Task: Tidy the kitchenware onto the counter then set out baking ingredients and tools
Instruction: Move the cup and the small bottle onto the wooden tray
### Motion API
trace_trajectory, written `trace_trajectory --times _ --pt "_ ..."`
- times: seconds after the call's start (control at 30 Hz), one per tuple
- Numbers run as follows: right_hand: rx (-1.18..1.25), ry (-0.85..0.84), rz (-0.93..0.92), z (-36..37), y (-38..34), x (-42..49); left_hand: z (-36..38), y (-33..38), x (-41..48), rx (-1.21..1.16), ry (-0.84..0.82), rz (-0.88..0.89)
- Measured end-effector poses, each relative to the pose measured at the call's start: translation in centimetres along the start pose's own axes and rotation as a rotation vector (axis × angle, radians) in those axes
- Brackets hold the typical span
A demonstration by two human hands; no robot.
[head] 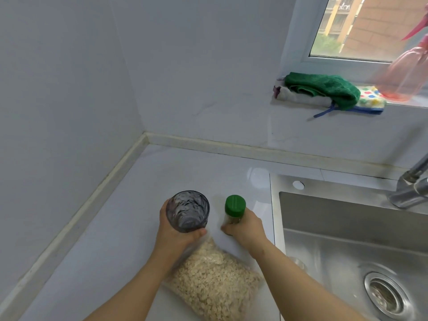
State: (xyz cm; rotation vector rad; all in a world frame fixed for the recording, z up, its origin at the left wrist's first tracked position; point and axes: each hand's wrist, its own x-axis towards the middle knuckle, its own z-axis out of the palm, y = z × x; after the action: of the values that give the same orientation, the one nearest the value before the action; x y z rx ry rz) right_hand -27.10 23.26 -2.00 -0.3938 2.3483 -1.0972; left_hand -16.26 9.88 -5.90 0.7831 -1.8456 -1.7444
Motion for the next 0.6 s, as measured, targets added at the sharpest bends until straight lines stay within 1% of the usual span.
trace_trajectory --times 0.13,0.27,0.43,0.53,0.6 --pt "0.051 0.0 -0.006 0.3 0.1 0.2 0.5 0.5 0.1 -0.023 0.061 -0.007" --pt "0.189 0.006 0.005 0.4 -0.1 0.2 0.0 0.8 1.3 -0.211 0.114 -0.076" --pt "0.351 0.023 0.032 0.7 0.2 1.0 -1.0 1.2 1.7 -0.354 0.049 -0.147" --pt "0.495 0.012 0.084 0.7 0.4 1.5 -1.1 1.8 2.1 -0.496 0.009 -0.269" --pt "0.593 -0.015 0.111 0.7 0.3 1.5 -1.1 1.7 2.3 -0.511 -0.024 -0.309"
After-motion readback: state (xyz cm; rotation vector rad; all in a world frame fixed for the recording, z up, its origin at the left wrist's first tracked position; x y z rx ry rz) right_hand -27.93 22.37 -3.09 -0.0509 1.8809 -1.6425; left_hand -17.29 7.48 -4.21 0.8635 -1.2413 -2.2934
